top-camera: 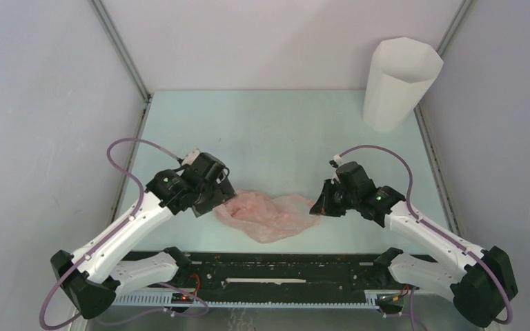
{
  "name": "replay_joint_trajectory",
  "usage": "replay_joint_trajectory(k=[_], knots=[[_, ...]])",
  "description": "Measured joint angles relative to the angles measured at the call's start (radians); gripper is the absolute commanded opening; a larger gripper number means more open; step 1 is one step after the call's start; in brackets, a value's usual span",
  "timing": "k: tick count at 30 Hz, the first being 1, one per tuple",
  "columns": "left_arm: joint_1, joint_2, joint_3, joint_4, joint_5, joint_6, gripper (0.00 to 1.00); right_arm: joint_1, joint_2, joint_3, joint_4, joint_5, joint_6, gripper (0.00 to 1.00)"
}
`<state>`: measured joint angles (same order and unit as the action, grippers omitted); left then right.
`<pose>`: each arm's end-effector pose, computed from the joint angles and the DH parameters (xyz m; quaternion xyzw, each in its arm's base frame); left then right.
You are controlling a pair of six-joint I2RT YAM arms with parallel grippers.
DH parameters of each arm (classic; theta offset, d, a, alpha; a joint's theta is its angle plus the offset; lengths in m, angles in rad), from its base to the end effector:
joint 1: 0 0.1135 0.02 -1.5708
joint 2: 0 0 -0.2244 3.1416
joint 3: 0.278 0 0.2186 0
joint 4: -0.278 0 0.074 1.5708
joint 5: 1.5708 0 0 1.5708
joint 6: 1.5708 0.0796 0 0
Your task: Put the trash bags into the trash bin
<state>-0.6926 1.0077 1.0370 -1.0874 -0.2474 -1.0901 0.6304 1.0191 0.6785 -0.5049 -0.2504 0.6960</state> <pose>0.1531 -0.1017 0.2376 -0.2202 0.9349 -0.1207 0.2510 0.1667 0.1461 0.1779 -0.0138 0.9286 0.3087 0.2055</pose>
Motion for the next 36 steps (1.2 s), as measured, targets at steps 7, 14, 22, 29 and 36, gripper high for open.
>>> replay_joint_trajectory(k=[7, 14, 22, 29, 36], knots=[[0.002, -0.012, 0.0, -0.084, -0.035, -0.126, 0.84, 0.007, -0.029, 0.0, -0.016, 0.015, -0.005, 0.0], [0.096, -0.006, -0.06, 0.011, 0.007, -0.121, 0.65, 0.013, -0.032, 0.002, -0.035, 0.028, -0.012, 0.02], [0.133, 0.085, -0.098, 0.114, 0.017, -0.006, 0.11, 0.023, -0.023, 0.003, -0.037, 0.027, -0.022, 0.28], [0.133, 0.104, -0.098, 0.171, 0.095, 0.164, 0.0, 0.015, 0.137, 0.015, -0.002, -0.002, -0.049, 0.56], [0.133, 0.091, -0.1, 0.218, 0.159, 0.222, 0.0, -0.008, 0.356, 0.096, -0.016, 0.008, -0.133, 0.66]])
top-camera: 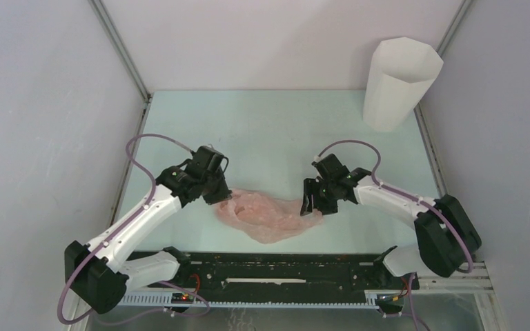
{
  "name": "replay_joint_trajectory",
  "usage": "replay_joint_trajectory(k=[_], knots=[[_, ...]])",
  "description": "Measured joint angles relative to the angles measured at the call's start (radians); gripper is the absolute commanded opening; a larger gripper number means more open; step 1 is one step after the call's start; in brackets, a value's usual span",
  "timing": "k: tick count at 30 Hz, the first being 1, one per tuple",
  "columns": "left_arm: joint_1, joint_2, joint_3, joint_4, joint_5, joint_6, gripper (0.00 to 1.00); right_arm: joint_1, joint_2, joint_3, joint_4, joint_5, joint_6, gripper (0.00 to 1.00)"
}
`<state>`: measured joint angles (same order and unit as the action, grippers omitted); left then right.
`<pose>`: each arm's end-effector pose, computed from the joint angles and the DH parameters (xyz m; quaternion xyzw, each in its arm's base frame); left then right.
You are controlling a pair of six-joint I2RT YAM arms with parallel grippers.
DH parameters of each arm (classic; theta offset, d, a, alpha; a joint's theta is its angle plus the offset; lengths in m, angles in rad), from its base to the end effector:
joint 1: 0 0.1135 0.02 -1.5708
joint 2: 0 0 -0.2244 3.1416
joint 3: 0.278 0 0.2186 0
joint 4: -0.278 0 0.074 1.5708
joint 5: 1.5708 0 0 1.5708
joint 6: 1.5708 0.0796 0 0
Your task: Put the trash bags into the trash bin
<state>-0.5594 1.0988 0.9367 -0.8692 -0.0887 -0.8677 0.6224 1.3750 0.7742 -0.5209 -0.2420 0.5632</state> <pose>0.1850 -0.1075 0.2071 -0.1595 0.9497 -0.1419 0.2292 0.1915 0.1609 0.1280 -0.0555 0.9665 0.2211 0.1176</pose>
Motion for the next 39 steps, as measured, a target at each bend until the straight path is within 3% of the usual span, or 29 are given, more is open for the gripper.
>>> replay_joint_trajectory(k=[5, 11, 19, 25, 31, 39], knots=[[0.0, 0.004, 0.0, 0.014, 0.023, 0.027, 0.0, 0.008, 0.095, 0.09, -0.04, 0.079, -0.061, 0.61], [0.0, 0.028, 0.0, 0.016, 0.039, 0.056, 0.0, 0.012, 0.079, 0.091, -0.084, 0.099, -0.091, 0.68], [0.001, 0.029, 0.0, 0.016, 0.056, 0.093, 0.0, -0.079, -0.064, 0.145, -0.144, 0.039, -0.106, 0.76], [0.001, 0.029, 0.0, 0.02, 0.067, 0.117, 0.0, -0.089, 0.019, 0.165, -0.157, 0.063, -0.144, 0.76], [0.001, 0.024, -0.025, 0.028, 0.068, 0.117, 0.0, -0.028, 0.114, 0.165, -0.175, 0.154, -0.187, 0.73], [0.001, 0.003, -0.05, 0.048, 0.071, 0.109, 0.0, 0.103, 0.214, 0.171, -0.167, 0.28, -0.206, 0.6]])
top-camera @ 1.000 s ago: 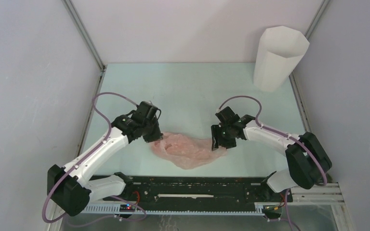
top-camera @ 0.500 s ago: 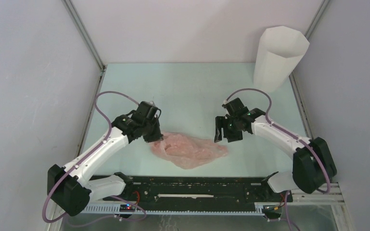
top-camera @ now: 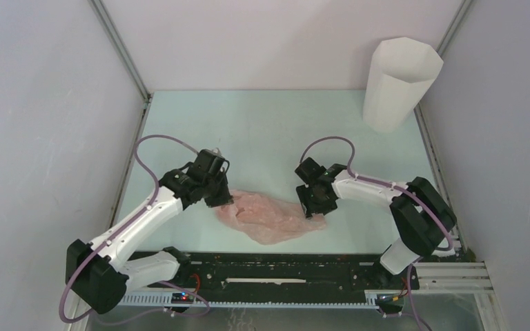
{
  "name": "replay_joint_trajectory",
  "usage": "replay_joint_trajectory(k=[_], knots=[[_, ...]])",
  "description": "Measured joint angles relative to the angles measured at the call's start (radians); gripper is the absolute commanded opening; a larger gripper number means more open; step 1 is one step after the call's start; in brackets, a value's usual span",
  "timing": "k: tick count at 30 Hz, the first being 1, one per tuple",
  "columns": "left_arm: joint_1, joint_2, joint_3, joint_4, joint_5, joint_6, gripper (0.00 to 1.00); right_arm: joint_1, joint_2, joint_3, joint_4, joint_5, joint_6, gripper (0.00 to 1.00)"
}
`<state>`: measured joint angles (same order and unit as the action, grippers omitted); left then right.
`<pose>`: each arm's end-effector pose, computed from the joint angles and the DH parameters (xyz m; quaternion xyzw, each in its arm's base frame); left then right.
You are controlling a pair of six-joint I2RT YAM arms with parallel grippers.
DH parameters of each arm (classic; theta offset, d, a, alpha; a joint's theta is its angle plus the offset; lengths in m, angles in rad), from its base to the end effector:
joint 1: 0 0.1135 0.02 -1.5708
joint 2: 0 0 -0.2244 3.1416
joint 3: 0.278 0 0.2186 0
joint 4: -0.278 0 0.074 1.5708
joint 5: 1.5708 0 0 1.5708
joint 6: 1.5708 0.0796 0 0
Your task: Put the trash bags into the trash bin
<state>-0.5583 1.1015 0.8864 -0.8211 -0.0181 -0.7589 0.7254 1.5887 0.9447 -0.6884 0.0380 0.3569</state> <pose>0.1831 -0.1126 0.1952 -0.0989 0.9594 -0.1547 0.2142 0.1998 0.1731 0.1104 -0.1796 0.9763 0.0451 0.1116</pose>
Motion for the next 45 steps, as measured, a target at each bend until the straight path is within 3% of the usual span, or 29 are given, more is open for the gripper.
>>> replay_joint_trajectory(k=[4, 6, 8, 12, 21, 25, 30, 35, 37, 40, 42, 45], knots=[[0.0, -0.016, -0.008, 0.008, 0.0, -0.001, 0.0, 0.044, 0.037, 0.0, 0.024, 0.053, 0.008, 0.36], [0.0, -0.022, -0.008, 0.013, 0.0, -0.002, 0.0, 0.057, 0.049, 0.0, 0.043, 0.068, 0.016, 0.12], [0.0, -0.029, -0.008, 0.014, 0.0, -0.001, 0.0, 0.062, 0.05, 0.0, 0.057, 0.071, 0.025, 0.0], [0.0, -0.071, -0.008, 0.016, 0.0, -0.001, 0.0, 0.064, 0.018, -0.001, 0.08, 0.095, 0.042, 0.0], [0.0, -0.254, -0.072, 0.026, 0.0, -0.005, 0.0, 0.063, -0.33, -0.002, 0.074, 0.161, 0.059, 0.0], [0.0, -0.317, -0.108, 0.027, 0.0, -0.023, 0.0, 0.063, -0.41, -0.006, 0.061, 0.162, 0.077, 0.0], [0.0, -0.322, -0.142, 0.027, 0.023, -0.053, 0.0, 0.056, -0.407, -0.044, 0.031, 0.16, 0.1, 0.0], [0.023, -0.164, -0.117, 0.042, 0.044, -0.061, 0.0, -0.015, -0.258, -0.026, 0.017, 0.118, 0.099, 0.0], [0.072, -0.024, -0.024, 0.03, 0.077, -0.051, 0.0, -0.087, -0.128, 0.076, -0.021, 0.08, 0.096, 0.0], [0.182, 0.294, 0.329, -0.009, 0.128, -0.035, 0.0, -0.19, 0.091, 0.392, -0.138, 0.039, 0.093, 0.0], [0.231, 0.47, 0.644, -0.036, 0.13, -0.01, 0.0, -0.244, 0.248, 0.726, -0.248, 0.028, 0.089, 0.0], [0.225, 0.596, 1.08, -0.045, 0.041, 0.095, 0.0, -0.254, 0.379, 1.21, -0.361, 0.098, 0.027, 0.0]])
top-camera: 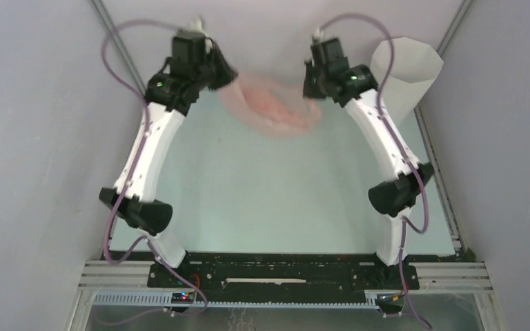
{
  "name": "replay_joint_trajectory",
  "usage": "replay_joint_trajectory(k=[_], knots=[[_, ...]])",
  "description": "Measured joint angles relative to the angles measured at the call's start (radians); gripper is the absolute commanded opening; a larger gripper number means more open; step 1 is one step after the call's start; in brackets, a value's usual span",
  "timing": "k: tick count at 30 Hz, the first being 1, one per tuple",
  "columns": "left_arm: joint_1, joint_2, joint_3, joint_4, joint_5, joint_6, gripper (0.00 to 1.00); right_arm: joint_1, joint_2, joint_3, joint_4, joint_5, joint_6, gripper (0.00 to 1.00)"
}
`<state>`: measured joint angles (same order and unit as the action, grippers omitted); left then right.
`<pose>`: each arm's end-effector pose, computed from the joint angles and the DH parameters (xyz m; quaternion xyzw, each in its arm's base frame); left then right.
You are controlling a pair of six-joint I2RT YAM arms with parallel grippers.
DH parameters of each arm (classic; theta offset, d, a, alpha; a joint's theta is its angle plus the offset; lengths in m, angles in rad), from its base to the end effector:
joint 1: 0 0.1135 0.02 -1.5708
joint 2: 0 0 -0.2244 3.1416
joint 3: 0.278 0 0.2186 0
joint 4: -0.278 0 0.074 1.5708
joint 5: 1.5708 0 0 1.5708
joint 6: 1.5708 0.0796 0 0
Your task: Put the trash bags into the trash bin
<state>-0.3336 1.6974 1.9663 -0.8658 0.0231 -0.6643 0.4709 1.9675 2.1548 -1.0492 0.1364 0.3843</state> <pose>0.3415 -0.1203 0.3635 -0.1401 0.8725 -0.2329 0.4060 0.3628 0.1725 0.3025 -0.0169 0.9358 0.0854 0.3416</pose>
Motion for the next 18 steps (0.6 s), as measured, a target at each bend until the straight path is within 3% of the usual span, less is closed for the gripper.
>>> replay_joint_trajectory(k=[1, 2, 4, 7, 8, 10, 13, 18], knots=[[-0.022, 0.011, 0.127, 0.003, -0.031, 0.039, 0.0, 0.024, 0.009, 0.178, -0.012, 0.037, -0.04, 0.0], [-0.064, 0.002, 0.238, 0.049, -0.063, 0.084, 0.0, 0.054, -0.007, 0.254, 0.032, 0.066, -0.075, 0.0], [-0.157, -0.124, 0.25, 0.19, -0.1, 0.149, 0.0, 0.171, -0.196, 0.172, 0.245, 0.132, -0.169, 0.0], [-0.238, -0.483, -0.103, 0.412, -0.119, 0.185, 0.0, 0.392, -0.67, -0.338, 0.6, 0.133, -0.289, 0.0], [-0.215, -0.64, -0.285, 0.497, -0.158, 0.173, 0.0, 0.396, -0.766, -0.437, 0.663, 0.126, -0.297, 0.0], [-0.142, -0.716, -0.419, 0.55, -0.175, 0.142, 0.0, 0.29, -0.872, -0.579, 0.789, 0.144, -0.277, 0.0], [-0.064, -0.666, -0.658, 0.585, -0.12, 0.082, 0.0, 0.166, -0.771, -0.666, 0.787, 0.114, -0.209, 0.0], [-0.076, -0.354, -1.092, 0.512, 0.009, -0.003, 0.0, 0.179, -0.315, -0.888, 0.649, -0.036, -0.14, 0.0]])
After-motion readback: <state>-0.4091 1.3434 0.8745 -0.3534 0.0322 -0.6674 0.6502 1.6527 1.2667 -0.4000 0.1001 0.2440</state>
